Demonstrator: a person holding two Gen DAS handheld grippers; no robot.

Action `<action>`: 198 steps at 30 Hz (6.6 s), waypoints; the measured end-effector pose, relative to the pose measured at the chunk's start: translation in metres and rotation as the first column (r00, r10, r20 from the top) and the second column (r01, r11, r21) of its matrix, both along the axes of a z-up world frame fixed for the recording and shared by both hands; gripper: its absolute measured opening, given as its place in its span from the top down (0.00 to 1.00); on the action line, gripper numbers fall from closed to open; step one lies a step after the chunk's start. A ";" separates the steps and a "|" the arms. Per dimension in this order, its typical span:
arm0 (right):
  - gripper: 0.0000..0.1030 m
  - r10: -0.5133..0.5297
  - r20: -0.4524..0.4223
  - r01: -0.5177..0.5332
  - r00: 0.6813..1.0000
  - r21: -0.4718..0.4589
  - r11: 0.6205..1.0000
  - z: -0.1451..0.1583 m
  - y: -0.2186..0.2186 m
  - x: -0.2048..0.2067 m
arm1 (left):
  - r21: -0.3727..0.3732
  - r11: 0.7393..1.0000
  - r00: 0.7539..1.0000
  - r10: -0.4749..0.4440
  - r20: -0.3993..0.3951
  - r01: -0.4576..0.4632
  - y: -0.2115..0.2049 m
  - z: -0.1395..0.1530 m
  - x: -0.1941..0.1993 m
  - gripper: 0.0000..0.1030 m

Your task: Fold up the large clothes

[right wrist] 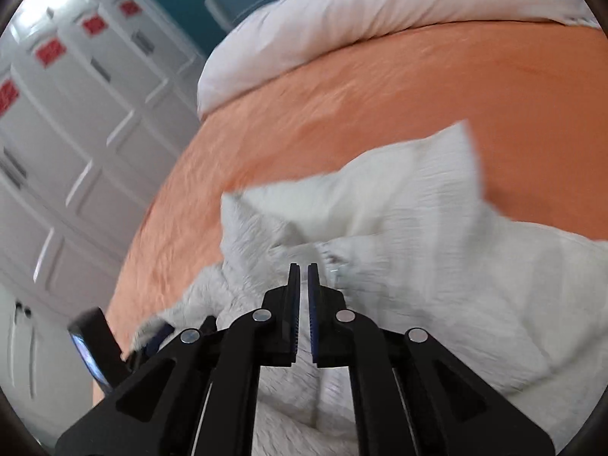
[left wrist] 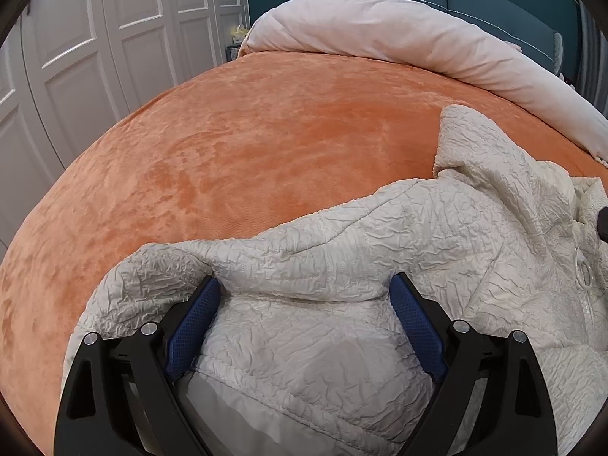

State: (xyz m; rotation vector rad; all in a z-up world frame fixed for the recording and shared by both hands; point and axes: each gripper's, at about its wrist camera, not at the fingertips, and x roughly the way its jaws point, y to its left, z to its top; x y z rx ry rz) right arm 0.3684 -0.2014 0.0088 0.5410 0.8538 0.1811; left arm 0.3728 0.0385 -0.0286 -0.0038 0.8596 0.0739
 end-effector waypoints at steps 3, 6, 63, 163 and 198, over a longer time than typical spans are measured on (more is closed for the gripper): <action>0.96 0.046 -0.042 -0.050 0.998 -0.087 0.995 -0.004 0.013 0.013 | 0.026 1.000 1.000 0.001 0.004 -0.001 -0.004 0.015 -0.001 0.18; 0.96 0.100 -0.072 -0.113 0.992 -0.227 0.967 -0.004 0.028 0.026 | -0.079 0.996 0.990 -0.016 0.138 0.027 -0.007 0.059 -0.008 0.18; 0.97 0.015 -0.024 -0.019 1.000 -0.191 0.981 -0.033 -0.001 0.023 | 0.004 0.997 0.985 -0.073 -0.153 0.074 -0.068 -0.014 0.099 0.05; 0.90 -0.100 0.265 0.099 0.959 0.016 0.995 0.192 -0.141 -0.450 | -0.426 0.891 0.973 -0.066 0.219 0.156 0.164 0.259 -0.346 0.98; 0.85 -0.372 0.017 0.372 0.928 -0.114 0.921 -0.021 -0.125 -0.254 | -0.087 0.996 0.999 0.030 -0.014 -0.031 0.090 0.029 -0.156 0.87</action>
